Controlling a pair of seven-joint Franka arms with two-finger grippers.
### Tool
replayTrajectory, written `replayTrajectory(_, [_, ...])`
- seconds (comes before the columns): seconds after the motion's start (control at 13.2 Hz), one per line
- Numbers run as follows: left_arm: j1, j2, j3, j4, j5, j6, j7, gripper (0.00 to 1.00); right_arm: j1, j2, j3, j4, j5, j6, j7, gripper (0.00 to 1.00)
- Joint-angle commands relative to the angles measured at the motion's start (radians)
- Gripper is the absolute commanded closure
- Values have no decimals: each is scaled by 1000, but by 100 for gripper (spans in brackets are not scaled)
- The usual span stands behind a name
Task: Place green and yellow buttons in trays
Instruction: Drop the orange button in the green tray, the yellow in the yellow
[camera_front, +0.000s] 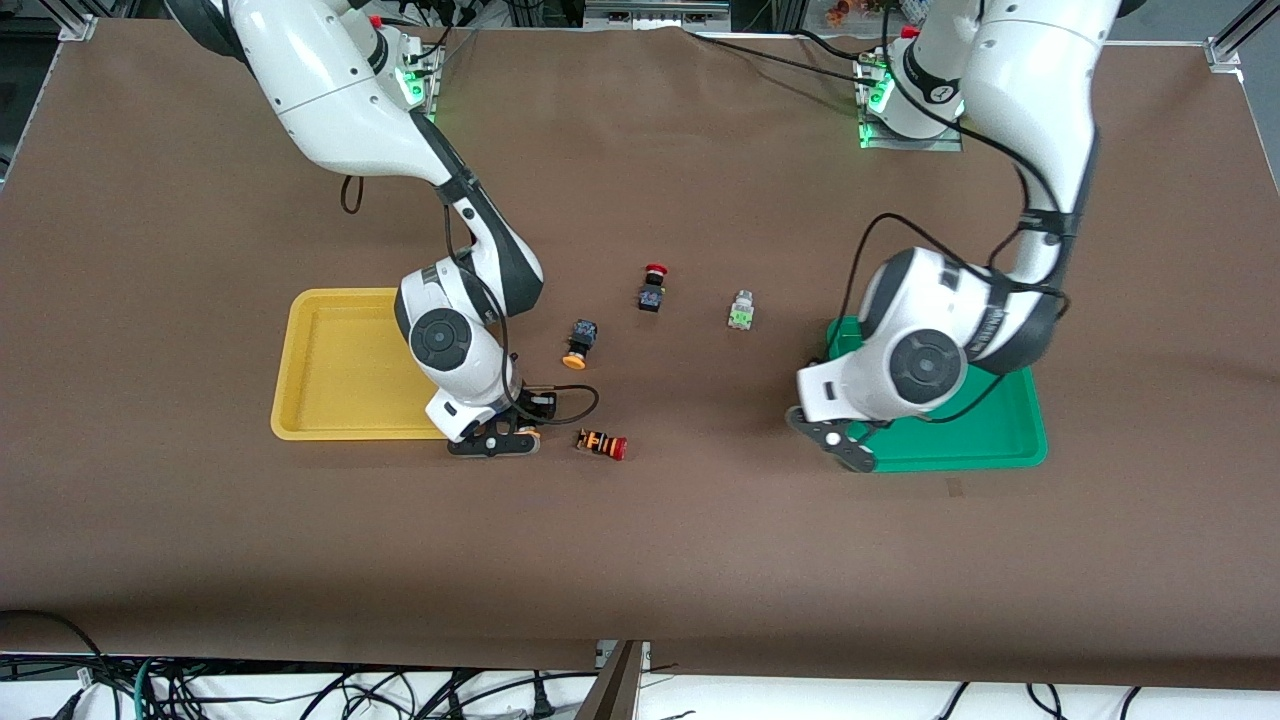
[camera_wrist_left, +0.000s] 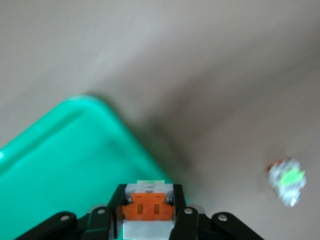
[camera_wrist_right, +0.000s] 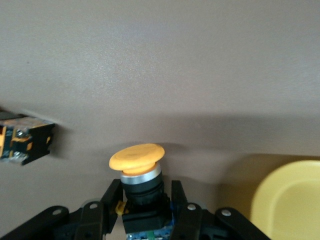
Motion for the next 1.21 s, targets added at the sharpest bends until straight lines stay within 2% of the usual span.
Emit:
replayTrajectory(0.0, [46,20,-8,-94,7,28,92,100,-19,-92,-34,-2,-8,-132,-118,81])
replayTrajectory(0.15, [63,11,-8,-201,31,171,100,100,-22,-149,-103,-40,-6,-233,-258,81])
replayTrajectory(0.23, [70,9,-8,-211,34,186,101,83,-25,-184,-140,-83,-6,-241,-325,80])
replayTrajectory(0.3, [64,-6,-9,-205,34,182,98,34,-27,-212,-180,-139,-3,-235,-378,79])
replayTrajectory(0.38, [58,-27,-15,-205,34,173,89,0,-27,-224,-209,-190,0,-217,-396,77])
replayTrajectory(0.53, [22,-87,-20,-199,34,103,78,0,-27,-230,-243,-299,0,-104,-399,71])
replayTrajectory(0.68, [-17,-126,-31,-197,18,43,-27,0,-45,-240,-260,-403,3,16,-461,62])
replayTrajectory(0.76, [-31,-126,-61,-200,18,42,-122,0,-75,-240,-260,-417,10,38,-494,48])
replayTrajectory(0.83, [-35,-120,-89,-203,18,45,-226,0,-89,-240,-257,-410,14,35,-498,27])
replayTrajectory(0.91, [-35,-111,-133,-211,15,53,-318,0,-86,-250,-248,-390,23,9,-488,15])
replayTrajectory(0.98, [-38,-97,-163,-217,16,65,-410,0,-86,-255,-230,-355,52,-55,-462,14])
replayTrajectory(1.14, [-61,-100,-186,-313,16,187,-498,0,-68,-247,-210,-242,83,-184,-373,12])
